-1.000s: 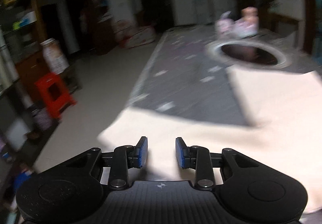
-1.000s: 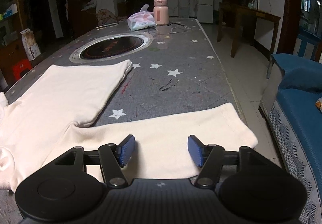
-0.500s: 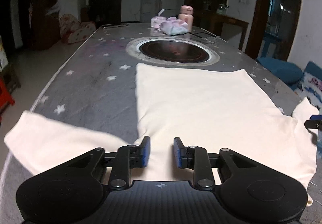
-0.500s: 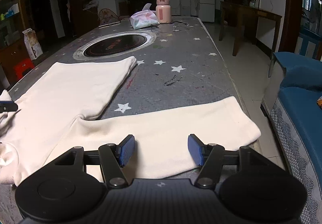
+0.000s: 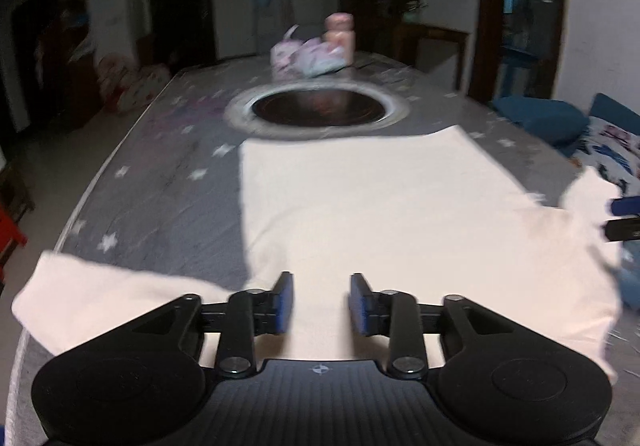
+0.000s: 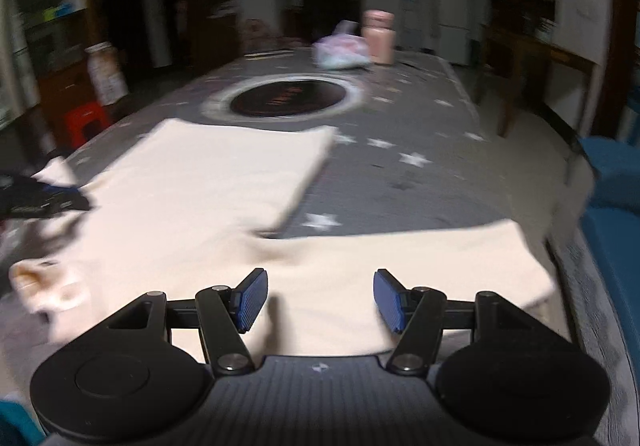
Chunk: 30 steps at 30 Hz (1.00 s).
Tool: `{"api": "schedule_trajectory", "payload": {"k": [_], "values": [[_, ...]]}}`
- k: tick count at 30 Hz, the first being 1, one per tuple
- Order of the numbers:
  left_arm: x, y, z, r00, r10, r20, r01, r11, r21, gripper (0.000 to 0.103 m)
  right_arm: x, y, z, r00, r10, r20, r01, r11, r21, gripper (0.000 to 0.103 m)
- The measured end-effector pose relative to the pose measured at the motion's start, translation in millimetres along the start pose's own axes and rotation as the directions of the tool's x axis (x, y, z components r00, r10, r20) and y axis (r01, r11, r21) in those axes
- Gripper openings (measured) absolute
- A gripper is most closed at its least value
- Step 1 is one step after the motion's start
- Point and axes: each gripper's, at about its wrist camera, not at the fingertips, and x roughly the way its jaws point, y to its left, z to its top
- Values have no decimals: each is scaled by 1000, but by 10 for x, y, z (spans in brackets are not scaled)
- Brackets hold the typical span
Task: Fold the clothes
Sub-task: 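Move the right tool to a sleeve cuff and close on it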
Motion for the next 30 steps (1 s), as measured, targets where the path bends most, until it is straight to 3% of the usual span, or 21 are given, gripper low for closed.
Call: {"api": "schedule_trajectory", "payload": {"k": [7, 12, 17, 23, 26, 30], "values": [[-199, -411, -178, 992, -124, -1, 123, 983, 134, 40, 25, 700, -37, 990, 138, -35, -143, 961, -238, 64], [-235, -579, -382, 993, -119, -1, 117, 968, 220, 44, 129, 965, -202, 990, 118, -76, -137, 937, -323, 65], [-278, -554, -273, 993, -121, 16, 115, 970, 213, 47, -3, 751, -161, 992, 121, -36, -126, 969, -214, 65], [-205, -617, -79, 989, -144, 30, 136, 975, 176, 50, -137, 134, -129, 999, -26, 29, 26, 1000, 6, 62], [-157, -686, -19, 985, -173, 22, 168, 973, 157, 50, -138, -283, -135, 989, -145, 30, 140, 982, 129, 58], [-119, -791, 16, 981, -195, 20, 189, 966, 175, 54, -132, -794, -168, 970, -241, 13, 228, 931, 285, 55]]}}
